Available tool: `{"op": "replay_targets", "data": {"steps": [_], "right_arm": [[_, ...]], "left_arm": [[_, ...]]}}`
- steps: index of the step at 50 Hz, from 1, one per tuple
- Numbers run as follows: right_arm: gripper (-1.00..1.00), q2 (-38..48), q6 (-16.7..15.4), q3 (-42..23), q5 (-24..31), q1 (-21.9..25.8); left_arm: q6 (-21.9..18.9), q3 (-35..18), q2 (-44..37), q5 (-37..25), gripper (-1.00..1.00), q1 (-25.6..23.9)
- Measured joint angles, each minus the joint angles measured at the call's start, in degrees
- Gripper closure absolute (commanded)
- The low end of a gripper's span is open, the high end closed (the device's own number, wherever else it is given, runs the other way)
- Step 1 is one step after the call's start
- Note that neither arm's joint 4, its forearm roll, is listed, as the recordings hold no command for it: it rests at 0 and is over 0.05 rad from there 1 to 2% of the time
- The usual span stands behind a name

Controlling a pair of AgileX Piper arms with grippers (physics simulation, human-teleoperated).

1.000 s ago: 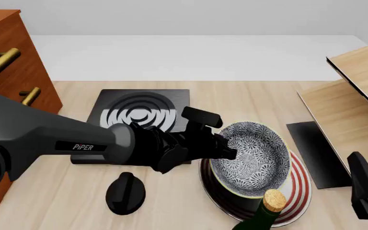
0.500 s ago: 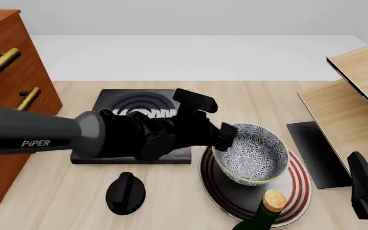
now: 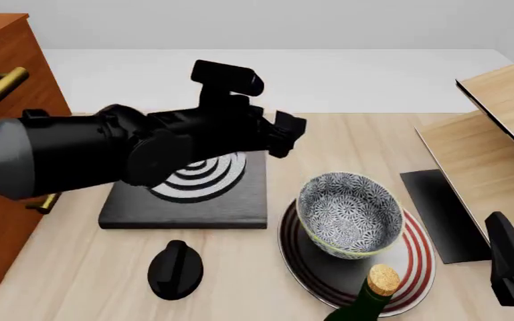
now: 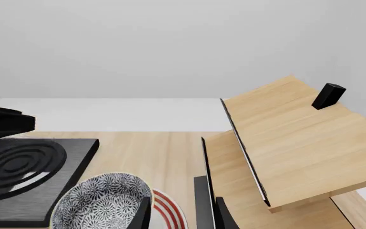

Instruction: Pick up the akita bowl and put it on the plate.

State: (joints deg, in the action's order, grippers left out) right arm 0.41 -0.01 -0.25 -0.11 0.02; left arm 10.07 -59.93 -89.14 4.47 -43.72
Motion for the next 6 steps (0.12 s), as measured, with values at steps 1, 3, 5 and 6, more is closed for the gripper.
{"op": "replay_targets", "data": {"steps": [1, 3, 5, 6], "right_arm": [[-1.00, 0.00, 0.00, 0.00, 0.00, 0.00], [-1.00, 0.00, 0.00, 0.00, 0.00, 0.00], [-1.00, 0.00, 0.00, 0.00, 0.00, 0.00], [-1.00, 0.00, 0.00, 0.00, 0.00, 0.00]], "left_arm": [[-0.07, 0.08, 0.29, -0.03, -1.00, 0.09], [-0.21, 0.23, 0.82, -0.06, -1.00, 0.26], [-0.32, 0.41, 1.31, -0.06, -1.00, 0.39], [-0.36, 0.50, 1.54, -0.05, -1.00, 0.45]]}}
